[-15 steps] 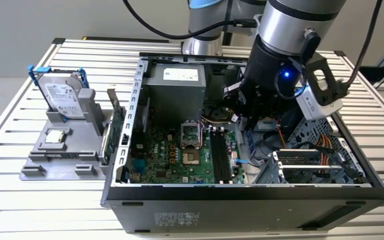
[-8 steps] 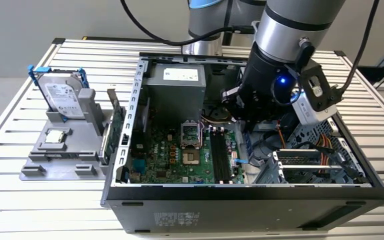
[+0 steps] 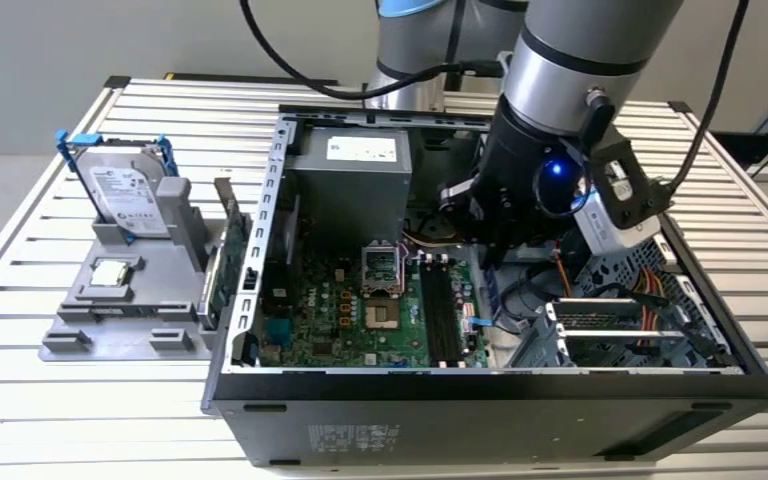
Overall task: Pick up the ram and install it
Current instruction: 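Insert the ram into the slot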
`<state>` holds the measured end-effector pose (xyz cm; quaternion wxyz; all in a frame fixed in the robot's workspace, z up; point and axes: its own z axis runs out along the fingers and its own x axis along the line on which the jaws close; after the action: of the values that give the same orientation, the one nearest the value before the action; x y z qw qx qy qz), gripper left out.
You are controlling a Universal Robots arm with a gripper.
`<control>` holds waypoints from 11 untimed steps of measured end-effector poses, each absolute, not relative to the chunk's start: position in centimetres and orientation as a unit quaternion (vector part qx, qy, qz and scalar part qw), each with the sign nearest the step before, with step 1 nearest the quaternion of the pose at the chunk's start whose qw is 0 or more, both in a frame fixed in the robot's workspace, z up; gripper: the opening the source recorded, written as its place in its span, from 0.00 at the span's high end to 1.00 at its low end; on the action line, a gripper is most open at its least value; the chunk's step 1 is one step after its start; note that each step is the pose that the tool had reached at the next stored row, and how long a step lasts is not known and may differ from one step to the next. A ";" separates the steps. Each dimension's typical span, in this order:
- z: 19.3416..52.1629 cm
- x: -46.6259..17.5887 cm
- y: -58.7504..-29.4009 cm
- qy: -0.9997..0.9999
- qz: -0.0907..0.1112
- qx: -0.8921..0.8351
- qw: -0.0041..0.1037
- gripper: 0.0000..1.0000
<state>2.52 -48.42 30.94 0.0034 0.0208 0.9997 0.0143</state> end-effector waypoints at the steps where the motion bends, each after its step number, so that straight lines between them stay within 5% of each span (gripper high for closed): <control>1: 30.8 2.5 -48.3 1.000 0.014 0.021 0.003 1.00; 11: 29.3 2.0 -48.0 1.000 0.014 0.021 0.004 1.00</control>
<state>1.97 -48.00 29.30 0.0036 0.0214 0.9997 0.0143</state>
